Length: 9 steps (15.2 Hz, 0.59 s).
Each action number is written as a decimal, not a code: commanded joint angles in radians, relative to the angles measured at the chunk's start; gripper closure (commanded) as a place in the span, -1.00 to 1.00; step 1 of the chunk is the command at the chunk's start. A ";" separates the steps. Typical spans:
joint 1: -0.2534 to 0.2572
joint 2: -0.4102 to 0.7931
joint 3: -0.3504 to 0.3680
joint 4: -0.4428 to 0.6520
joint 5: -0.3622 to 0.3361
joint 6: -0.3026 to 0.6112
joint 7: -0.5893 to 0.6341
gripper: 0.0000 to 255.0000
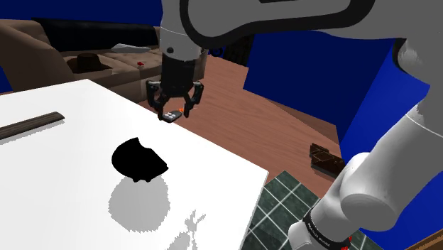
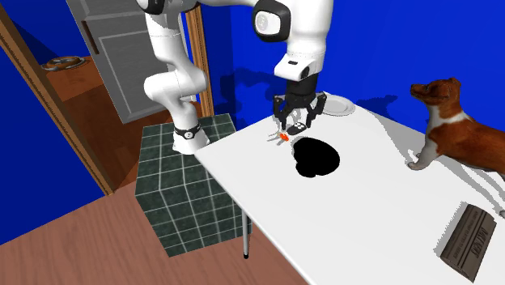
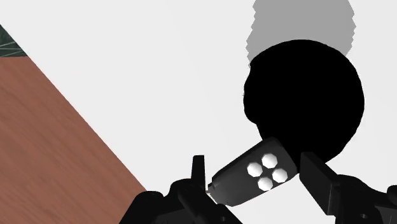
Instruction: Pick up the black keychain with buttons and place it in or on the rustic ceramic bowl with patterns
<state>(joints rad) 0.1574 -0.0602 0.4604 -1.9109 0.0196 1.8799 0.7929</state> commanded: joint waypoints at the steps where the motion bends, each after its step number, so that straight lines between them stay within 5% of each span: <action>1: 0.020 0.046 0.026 0.054 -0.022 -0.012 0.055 1.00; 9: 0.117 0.232 0.093 0.258 -0.125 -0.061 0.236 1.00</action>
<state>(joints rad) 0.2686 0.1607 0.5514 -1.6581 -0.0988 1.8154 1.0186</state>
